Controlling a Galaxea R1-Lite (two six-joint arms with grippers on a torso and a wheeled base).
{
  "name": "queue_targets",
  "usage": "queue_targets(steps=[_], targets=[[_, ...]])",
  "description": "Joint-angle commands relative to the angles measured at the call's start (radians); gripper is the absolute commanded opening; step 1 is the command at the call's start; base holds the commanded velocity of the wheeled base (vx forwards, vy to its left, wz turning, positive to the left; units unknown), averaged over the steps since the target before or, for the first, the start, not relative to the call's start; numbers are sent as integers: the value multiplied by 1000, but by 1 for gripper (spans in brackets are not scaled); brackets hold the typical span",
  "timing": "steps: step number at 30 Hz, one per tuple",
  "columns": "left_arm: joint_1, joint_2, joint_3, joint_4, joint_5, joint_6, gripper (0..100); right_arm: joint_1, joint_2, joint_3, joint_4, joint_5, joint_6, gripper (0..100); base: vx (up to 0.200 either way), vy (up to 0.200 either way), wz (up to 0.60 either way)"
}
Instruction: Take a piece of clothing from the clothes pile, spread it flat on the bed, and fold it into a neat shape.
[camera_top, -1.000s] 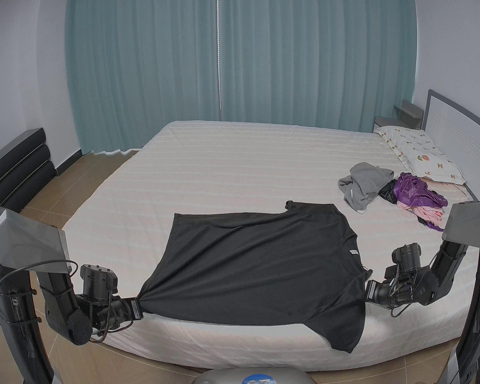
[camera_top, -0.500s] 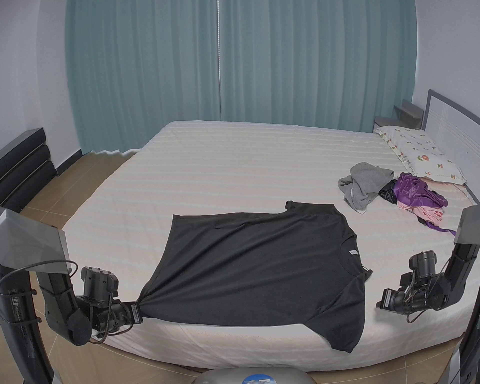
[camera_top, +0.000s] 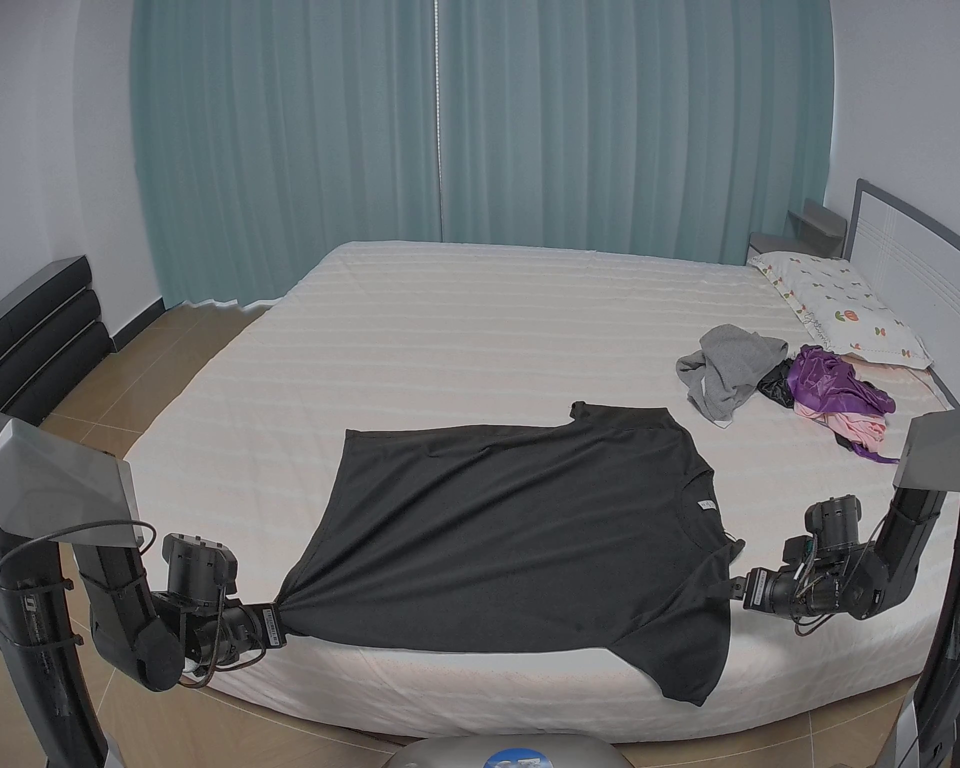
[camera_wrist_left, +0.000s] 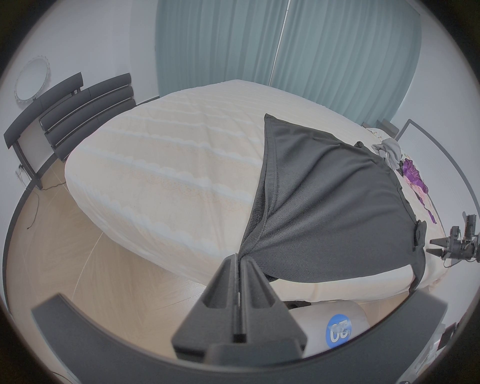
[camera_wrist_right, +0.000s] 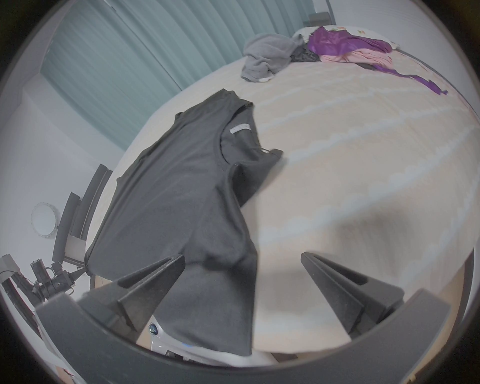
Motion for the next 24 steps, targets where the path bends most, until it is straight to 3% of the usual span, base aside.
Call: queue_targets(steps=[1,4,5,13,24], targets=[[2,5,-1,0,0,1,0,28,84,-44,-45,0,4,100,0,0,0],[2,5,-3,-2,0,-1,0,48,137,-83,-70,-17,10,100,0,0,0],[2,6,-3,0,0,-1,0,51,144,-87,-70,-23,10,0,0,0,0],[2,14,-3,-2,0,-1,0,42,111,-70,-73,-42,13,0,0,0,0],[-12,13,14,3,2,1,0,-18,-27,114,-65,-39,2,0,0,0,0]])
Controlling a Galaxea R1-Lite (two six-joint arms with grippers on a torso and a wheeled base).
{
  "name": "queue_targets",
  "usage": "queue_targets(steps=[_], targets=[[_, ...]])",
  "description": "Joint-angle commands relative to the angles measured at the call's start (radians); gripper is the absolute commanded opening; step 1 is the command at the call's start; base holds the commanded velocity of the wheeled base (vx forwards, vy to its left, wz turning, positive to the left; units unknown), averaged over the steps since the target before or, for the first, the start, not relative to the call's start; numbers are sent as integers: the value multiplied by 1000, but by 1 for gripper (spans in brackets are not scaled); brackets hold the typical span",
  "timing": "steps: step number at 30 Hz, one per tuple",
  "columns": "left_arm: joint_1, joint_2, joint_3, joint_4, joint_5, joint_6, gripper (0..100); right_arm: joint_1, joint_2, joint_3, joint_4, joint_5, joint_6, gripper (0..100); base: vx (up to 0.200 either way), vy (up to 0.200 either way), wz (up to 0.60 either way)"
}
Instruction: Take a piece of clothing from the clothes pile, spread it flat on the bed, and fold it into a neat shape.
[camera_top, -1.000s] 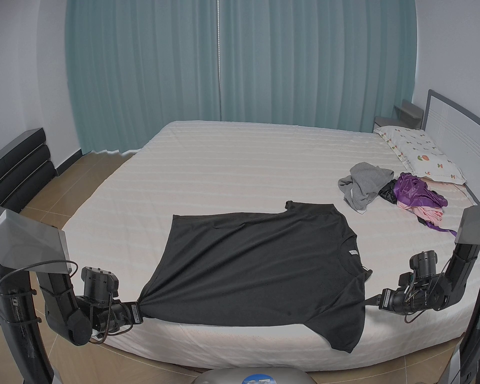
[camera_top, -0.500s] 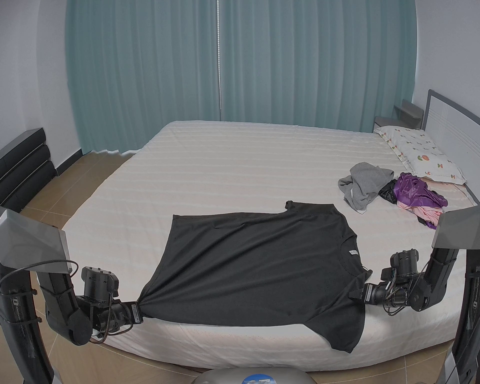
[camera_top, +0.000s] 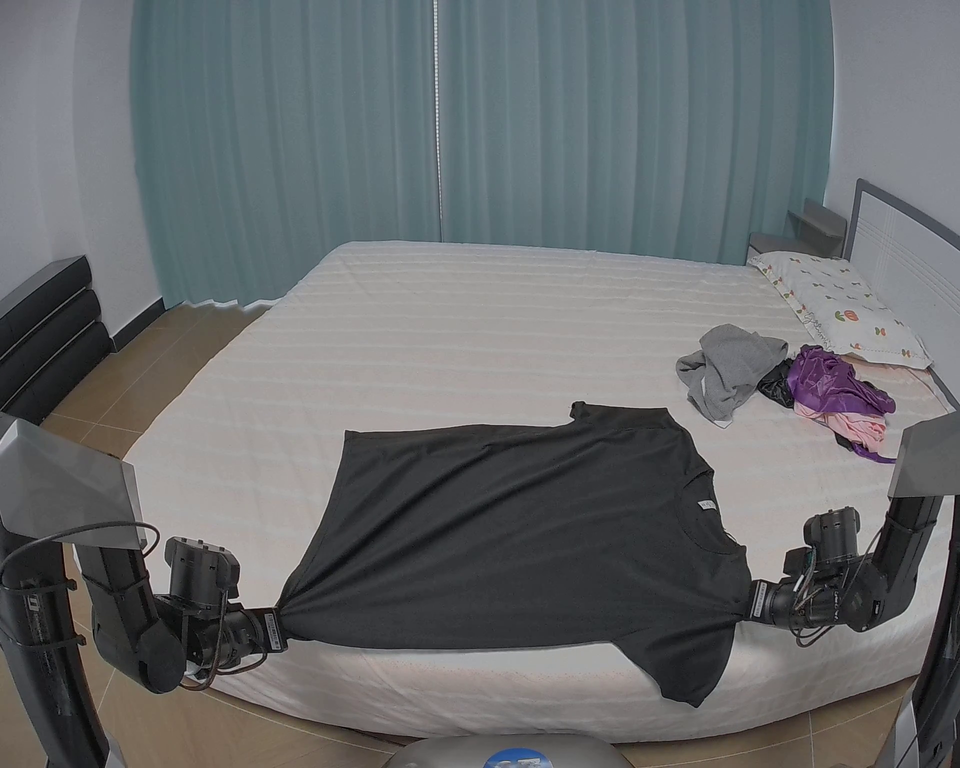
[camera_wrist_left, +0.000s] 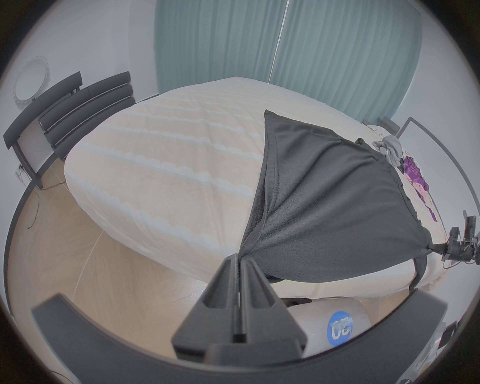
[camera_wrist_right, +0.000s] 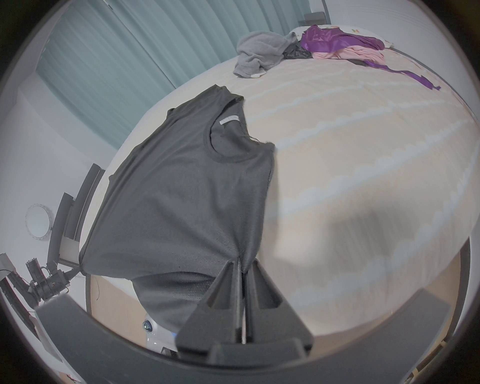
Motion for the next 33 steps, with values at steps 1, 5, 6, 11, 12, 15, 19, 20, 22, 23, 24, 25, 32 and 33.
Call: queue_targets(steps=[1,5,6,11,12,15,19,20,22,23,24,25,32,33], targets=[[-11,0,11,1,1,0,0,-15,-49,71,0,2,-6,0,0,0,0],[-16,1,9,1,0,0,0,-12,-26,76,-6,2,-6,100,0,0,0],[-16,1,9,1,1,0,0,-9,-23,74,-8,2,-5,100,0,0,0],[-25,3,-5,-1,-2,-14,0,-3,-19,45,-8,11,7,100,0,0,0],[-25,3,-5,-1,-2,-14,100,-3,-19,45,-8,11,7,100,0,0,0],[-30,1,-14,-5,-2,-26,100,-3,-12,-23,-9,11,84,100,0,0,0],[-24,-2,-29,-7,-2,-43,100,-3,3,-69,-11,7,138,100,0,0,0],[-19,-3,-35,-7,-2,-49,100,-6,11,-81,-12,5,149,100,0,0,0],[-7,-11,-48,-7,-6,-58,100,-7,9,-84,-12,7,175,100,0,0,0],[-1,-16,-57,-7,-11,-66,100,-7,8,-86,-12,8,192,100,0,0,0],[4,-19,-72,-7,-12,-81,100,-7,4,-86,-12,10,219,100,0,0,0],[7,-20,-92,-8,-12,-100,100,-4,1,-86,-11,11,258,100,0,0,0],[-15,-54,-120,-41,-9,-166,100,11,-5,-69,-48,15,411,100,0,0,0],[-15,-54,-121,-41,-9,-172,100,11,-3,-67,-54,15,416,100,0,0,0]])
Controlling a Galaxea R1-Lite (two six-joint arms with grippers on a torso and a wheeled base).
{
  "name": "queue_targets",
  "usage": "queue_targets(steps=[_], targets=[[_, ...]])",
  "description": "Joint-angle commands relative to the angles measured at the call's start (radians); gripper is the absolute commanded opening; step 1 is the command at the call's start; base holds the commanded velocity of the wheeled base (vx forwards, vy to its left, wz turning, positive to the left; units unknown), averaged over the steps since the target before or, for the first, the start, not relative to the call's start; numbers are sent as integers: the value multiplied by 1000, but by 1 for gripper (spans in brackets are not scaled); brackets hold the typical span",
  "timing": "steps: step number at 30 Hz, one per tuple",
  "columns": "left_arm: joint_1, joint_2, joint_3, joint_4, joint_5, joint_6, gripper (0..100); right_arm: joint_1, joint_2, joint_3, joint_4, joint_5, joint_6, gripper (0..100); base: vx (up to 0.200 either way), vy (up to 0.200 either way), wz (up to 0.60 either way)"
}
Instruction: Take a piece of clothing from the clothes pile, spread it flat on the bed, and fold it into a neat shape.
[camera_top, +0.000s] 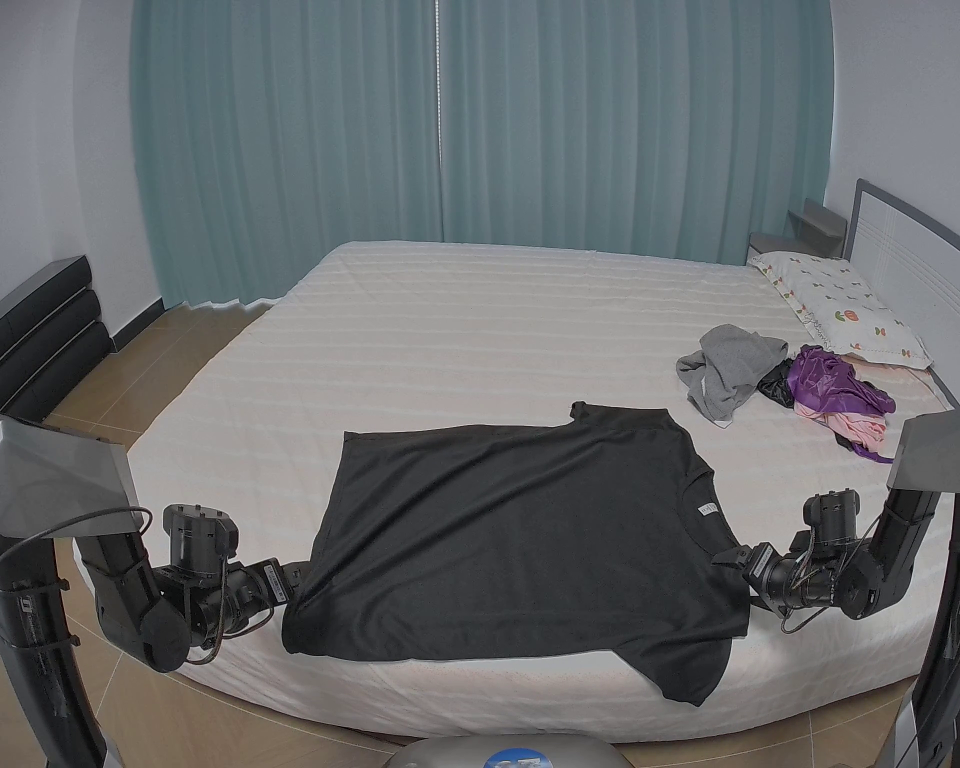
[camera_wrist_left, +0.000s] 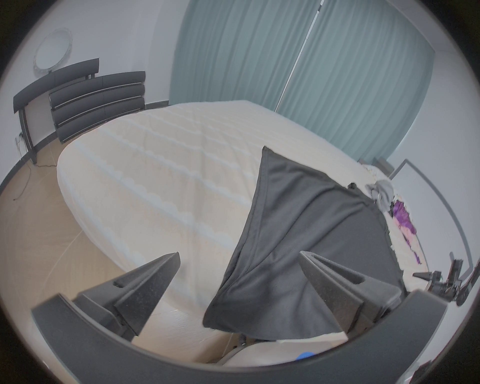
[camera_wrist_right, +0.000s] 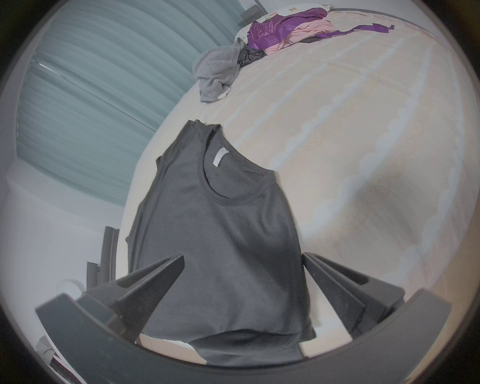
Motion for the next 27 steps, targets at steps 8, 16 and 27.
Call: queue_targets(steps=[8,16,27], targets=[[-10,-2,-54,-59,-23,-204,100,27,27,71,-186,-1,93,100,0,0,0],[-5,0,-47,-59,-60,-207,100,29,47,99,-267,-1,114,100,0,200,0],[-8,4,-59,-71,-57,-239,100,29,48,100,-289,-1,143,100,18,18,0]])
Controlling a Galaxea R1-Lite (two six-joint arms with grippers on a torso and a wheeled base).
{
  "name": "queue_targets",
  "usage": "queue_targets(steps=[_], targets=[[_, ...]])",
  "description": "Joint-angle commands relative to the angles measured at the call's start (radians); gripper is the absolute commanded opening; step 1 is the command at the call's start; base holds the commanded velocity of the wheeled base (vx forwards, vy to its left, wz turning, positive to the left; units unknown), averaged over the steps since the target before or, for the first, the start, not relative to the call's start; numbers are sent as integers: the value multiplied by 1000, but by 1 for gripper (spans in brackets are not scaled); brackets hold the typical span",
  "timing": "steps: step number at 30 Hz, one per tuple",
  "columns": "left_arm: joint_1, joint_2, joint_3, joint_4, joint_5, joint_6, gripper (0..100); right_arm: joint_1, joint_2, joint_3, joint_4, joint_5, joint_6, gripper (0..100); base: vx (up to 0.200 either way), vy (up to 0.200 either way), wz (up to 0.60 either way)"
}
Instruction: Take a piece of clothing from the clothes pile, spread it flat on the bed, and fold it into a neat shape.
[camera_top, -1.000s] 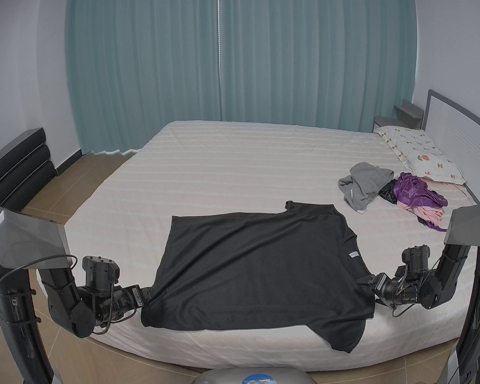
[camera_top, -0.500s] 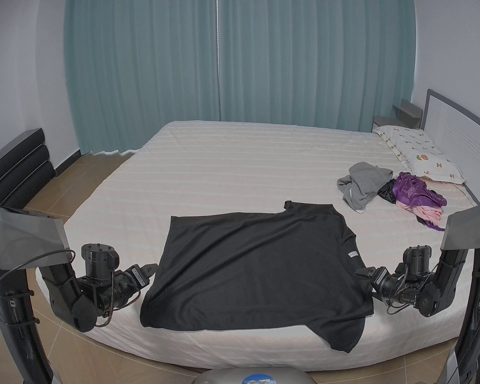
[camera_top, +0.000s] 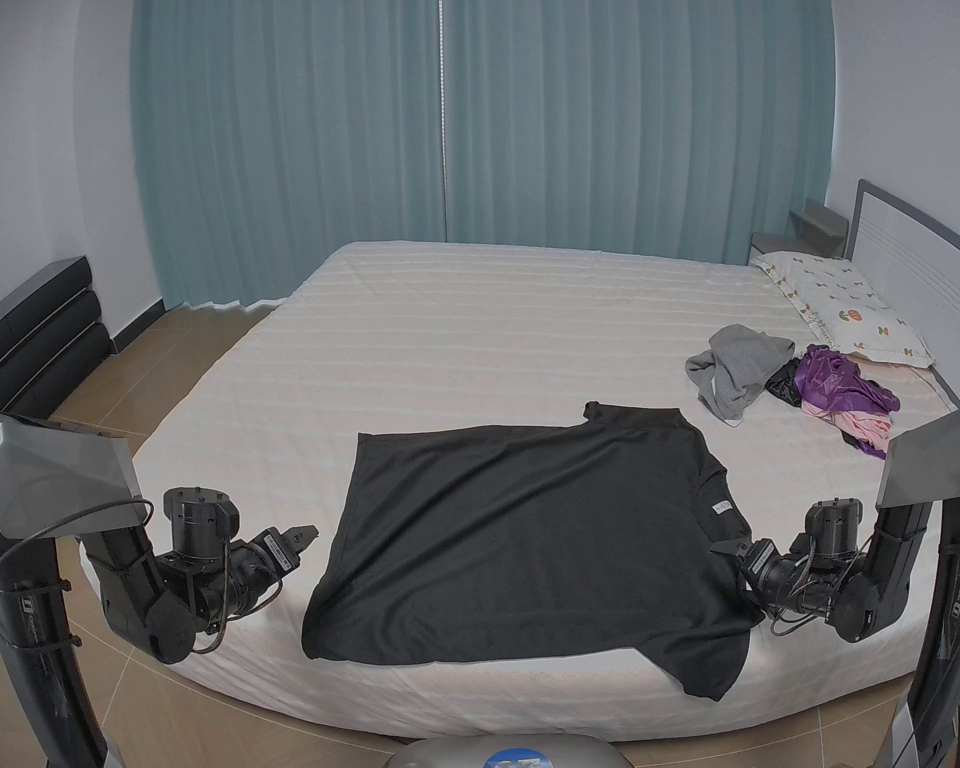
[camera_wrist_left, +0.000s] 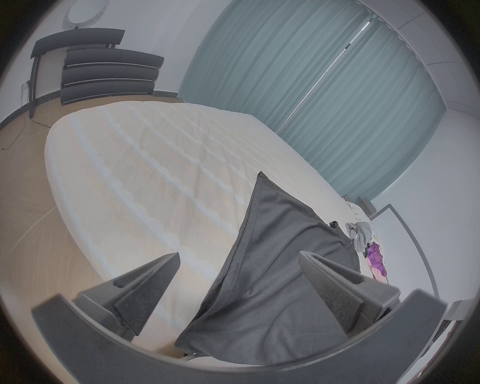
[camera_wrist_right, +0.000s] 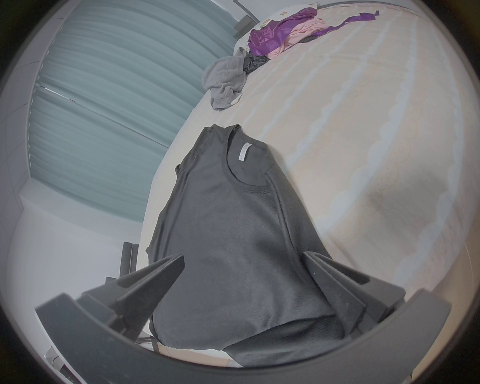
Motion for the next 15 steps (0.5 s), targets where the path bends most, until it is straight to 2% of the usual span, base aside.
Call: queue_targets(steps=[1,5,15], targets=[[-1,0,-2,-5,1,-11,100,-1,4,0,0,0,0,100,200,0,0],[-14,1,1,-5,1,-11,100,-1,4,-2,0,0,0,100,200,0,0],[-27,1,6,-5,1,-44,100,2,4,3,0,0,0,100,0,0,0]])
